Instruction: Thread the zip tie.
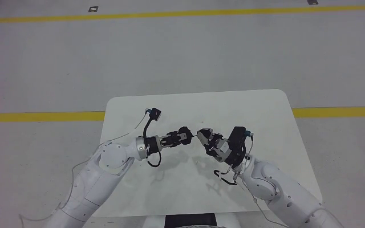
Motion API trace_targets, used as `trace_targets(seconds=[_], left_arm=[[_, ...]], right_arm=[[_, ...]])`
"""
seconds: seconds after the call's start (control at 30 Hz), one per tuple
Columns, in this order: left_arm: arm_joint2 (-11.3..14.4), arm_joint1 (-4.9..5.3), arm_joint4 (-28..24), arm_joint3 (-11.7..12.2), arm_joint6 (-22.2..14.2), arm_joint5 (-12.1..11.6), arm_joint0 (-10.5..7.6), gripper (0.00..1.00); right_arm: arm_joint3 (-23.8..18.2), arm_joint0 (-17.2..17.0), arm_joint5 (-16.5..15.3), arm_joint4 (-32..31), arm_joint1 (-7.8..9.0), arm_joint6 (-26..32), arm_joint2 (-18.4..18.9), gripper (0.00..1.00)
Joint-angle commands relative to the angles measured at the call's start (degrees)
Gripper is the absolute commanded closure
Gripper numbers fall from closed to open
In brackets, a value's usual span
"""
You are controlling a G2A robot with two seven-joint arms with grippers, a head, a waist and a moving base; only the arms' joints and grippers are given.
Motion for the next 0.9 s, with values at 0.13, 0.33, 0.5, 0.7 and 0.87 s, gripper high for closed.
trace_targets(seconds=[0.13, 0.33, 0.5, 0.7, 0.87], left_arm=[[0.0, 0.0, 0.0, 0.0, 0.0, 0.0, 0.0, 1.0], [0.0, 0.0, 0.0, 0.0, 0.0, 0.0, 0.0, 1.0], [0.0, 0.0, 0.0, 0.0, 0.0, 0.0, 0.0, 1.0], [0.0, 0.0, 0.0, 0.0, 0.0, 0.0, 0.0, 1.0], [0.0, 0.0, 0.0, 0.0, 0.0, 0.0, 0.0, 1.0]], right_arm=[[0.7, -0.13, 0.0, 0.38, -0.17, 0.26, -0.12, 1.0], [1.15, -0.33, 0.0, 0.52, -0.39, 0.73, 0.12, 1.0], [0.99, -0.39, 0.0, 0.68, -0.57, 1.38, 0.1, 1.0], [0.65, -0.13, 0.0, 0.34, -0.68, 1.22, -0.42, 1.0], [1.08, 0.18, 0.0, 0.4, -0.8, 1.81, -0.91, 1.0]])
